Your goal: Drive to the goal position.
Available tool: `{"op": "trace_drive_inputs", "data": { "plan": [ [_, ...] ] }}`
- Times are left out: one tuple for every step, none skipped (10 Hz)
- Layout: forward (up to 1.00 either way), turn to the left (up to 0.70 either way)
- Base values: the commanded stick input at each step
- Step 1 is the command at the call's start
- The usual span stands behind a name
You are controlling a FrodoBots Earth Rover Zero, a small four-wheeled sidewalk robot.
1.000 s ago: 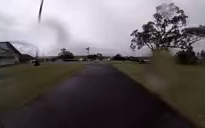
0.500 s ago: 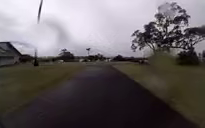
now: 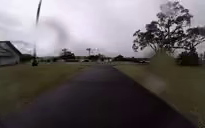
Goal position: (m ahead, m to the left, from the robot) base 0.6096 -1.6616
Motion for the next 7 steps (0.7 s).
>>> {"op": "trace_drive_inputs", "data": {
  "plan": [
    [0.85,0.0],
    [0.85,0.0],
    [0.85,0.0],
    [0.85,0.0],
    [0.85,0.0],
    [0.85,0.0],
    [0.85,0.0]
  ]
}}
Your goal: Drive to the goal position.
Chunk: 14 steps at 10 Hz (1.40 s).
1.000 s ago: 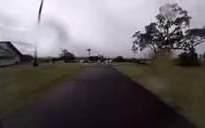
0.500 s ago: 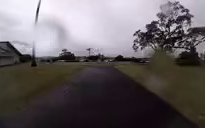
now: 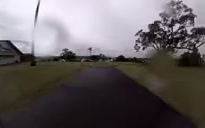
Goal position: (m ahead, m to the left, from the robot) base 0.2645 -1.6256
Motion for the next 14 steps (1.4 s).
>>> {"op": "trace_drive_inputs", "data": {
  "plan": [
    [0.85,0.0],
    [0.85,0.0],
    [0.85,0.0],
    [0.85,0.0],
    [0.85,0.0],
    [0.85,0.0],
    [0.85,0.0],
    [0.85,0.0],
    [0.85,0.0],
    [0.85,0.0],
    [0.85,0.0],
    [0.49,0.0],
    [0.01,0.0],
    [0.0,0.0]
  ]
}}
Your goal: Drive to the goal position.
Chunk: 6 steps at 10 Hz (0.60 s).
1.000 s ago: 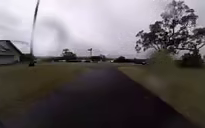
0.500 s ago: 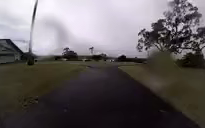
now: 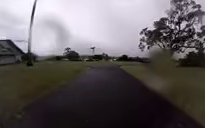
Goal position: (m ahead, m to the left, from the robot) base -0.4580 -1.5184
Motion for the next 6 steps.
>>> {"op": "trace_drive_inputs", "data": {
  "plan": [
    [0.0,0.0],
    [0.0,0.0],
    [0.0,0.0],
    [0.0,0.0],
    [0.0,0.0],
    [0.0,0.0]
  ]
}}
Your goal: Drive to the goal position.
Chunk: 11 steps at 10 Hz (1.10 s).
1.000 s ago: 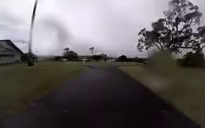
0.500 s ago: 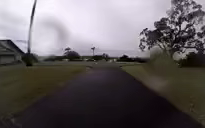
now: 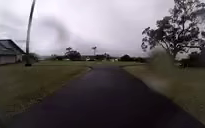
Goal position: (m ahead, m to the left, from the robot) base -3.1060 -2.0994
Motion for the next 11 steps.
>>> {"op": "trace_drive_inputs", "data": {
  "plan": [
    [0.0,0.0],
    [0.0,0.0],
    [0.54,0.0],
    [0.85,0.0],
    [0.85,0.0],
    [0.85,0.0],
    [0.85,0.0],
    [0.85,0.0],
    [0.85,0.0],
    [0.85,0.0],
    [0.85,0.0]
  ]
}}
